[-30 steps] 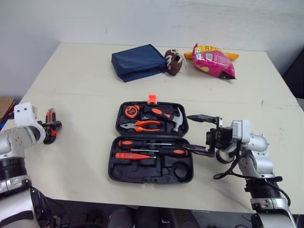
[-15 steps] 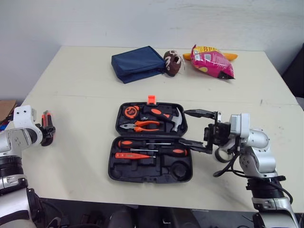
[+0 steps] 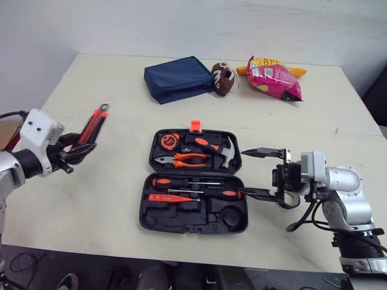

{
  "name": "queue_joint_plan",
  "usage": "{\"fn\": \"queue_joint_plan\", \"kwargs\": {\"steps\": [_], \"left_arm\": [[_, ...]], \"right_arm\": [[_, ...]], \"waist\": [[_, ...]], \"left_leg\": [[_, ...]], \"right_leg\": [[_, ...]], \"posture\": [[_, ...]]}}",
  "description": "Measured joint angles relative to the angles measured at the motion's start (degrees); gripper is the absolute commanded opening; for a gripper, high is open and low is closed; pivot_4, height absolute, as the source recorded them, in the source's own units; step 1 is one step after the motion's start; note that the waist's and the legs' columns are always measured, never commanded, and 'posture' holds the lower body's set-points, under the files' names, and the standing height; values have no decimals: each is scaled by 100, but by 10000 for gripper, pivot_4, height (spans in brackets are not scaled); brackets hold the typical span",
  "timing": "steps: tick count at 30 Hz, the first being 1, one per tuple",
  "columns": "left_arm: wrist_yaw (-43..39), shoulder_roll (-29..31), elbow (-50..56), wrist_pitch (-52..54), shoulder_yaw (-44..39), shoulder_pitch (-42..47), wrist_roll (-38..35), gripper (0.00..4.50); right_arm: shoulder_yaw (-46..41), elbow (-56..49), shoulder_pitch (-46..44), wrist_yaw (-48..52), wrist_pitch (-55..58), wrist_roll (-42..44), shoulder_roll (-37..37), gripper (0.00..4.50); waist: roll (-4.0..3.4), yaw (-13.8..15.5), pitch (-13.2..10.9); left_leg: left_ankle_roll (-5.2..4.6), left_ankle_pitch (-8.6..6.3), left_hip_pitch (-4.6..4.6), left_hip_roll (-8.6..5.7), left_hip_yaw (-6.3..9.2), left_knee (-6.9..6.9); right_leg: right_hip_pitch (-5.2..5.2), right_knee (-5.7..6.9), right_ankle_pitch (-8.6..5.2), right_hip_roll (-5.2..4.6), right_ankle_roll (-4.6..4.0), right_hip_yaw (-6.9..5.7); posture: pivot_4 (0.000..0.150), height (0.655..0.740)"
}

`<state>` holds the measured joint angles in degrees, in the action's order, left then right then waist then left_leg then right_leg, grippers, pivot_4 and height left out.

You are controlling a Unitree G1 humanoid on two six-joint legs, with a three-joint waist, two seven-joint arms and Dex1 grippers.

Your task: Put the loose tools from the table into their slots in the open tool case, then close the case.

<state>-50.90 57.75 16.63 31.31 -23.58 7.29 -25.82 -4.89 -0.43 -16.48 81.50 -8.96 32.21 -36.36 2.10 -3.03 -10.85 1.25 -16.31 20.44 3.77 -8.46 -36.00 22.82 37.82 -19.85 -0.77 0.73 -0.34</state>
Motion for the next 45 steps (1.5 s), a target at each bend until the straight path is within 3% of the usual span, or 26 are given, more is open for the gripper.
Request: {"fn": "queue_joint_plan", "kwargs": {"steps": [3, 6, 15, 18, 26, 37, 45], "left_arm": [[-939, 325, 856, -407, 925, 30, -75, 15168], [-1306, 395, 1552, -400, 1781, 500, -95, 15168], [-1335, 158, 2108, 1198, 4294, 2165, 496, 15168], [-1234, 147, 2249, 1228, 4809, 1955, 917, 15168], [-899, -125, 2362, 1277, 5272, 2036, 1640, 15168], [-1045, -94, 2281, 1440, 4858, 1842, 1354, 15168], [-1291, 48, 2087, 1496, 4705, 2161, 1283, 15168]], "right_arm": [[-53, 215, 81, 206, -90, -3, -127, 45000], [-68, 229, 147, 269, -91, -3, -192, 45000], [-343, -417, 1025, 277, 158, 143, -609, 45000], [-564, -607, 1436, 261, 160, 217, -638, 45000], [-702, -810, 1765, 144, 156, 239, -647, 45000], [-790, -999, 2055, 30, 156, 268, -646, 45000], [-891, -979, 2045, 78, 121, 298, -628, 45000]], "waist": [[0, -3, -2], [-4, -4, -3], [-6, -12, -5], [-7, -25, -5], [-11, 68, 1], [-22, 109, 9], [-17, 135, 5]], "left_leg": [[-3, -1, 0, 2, 0, -4], [-6, 1, -3, 1, -1, -7], [-6, 8, -3, -1, 0, -13], [-6, 8, -7, 0, -3, -13], [-50, -1, -31, -15, 2, -23], [-47, 1, -27, -11, 2, -23], [-42, 4, -21, -12, 2, -24]], "right_leg": [[0, 2, -1, 9, -2, 4], [-3, 6, 0, 17, 0, 15], [-4, 11, -1, 37, 21, 43], [-5, 11, -6, 39, 31, 51], [-43, 3, 1, 20, 43, 50], [-34, 10, 1, 26, 42, 49], [-32, 6, 1, 25, 41, 48]], "posture": [[1500, 7400], [1500, 7400], [1500, 7400], [1500, 7400], [1500, 7400], [1500, 7400], [1500, 7400]]}}
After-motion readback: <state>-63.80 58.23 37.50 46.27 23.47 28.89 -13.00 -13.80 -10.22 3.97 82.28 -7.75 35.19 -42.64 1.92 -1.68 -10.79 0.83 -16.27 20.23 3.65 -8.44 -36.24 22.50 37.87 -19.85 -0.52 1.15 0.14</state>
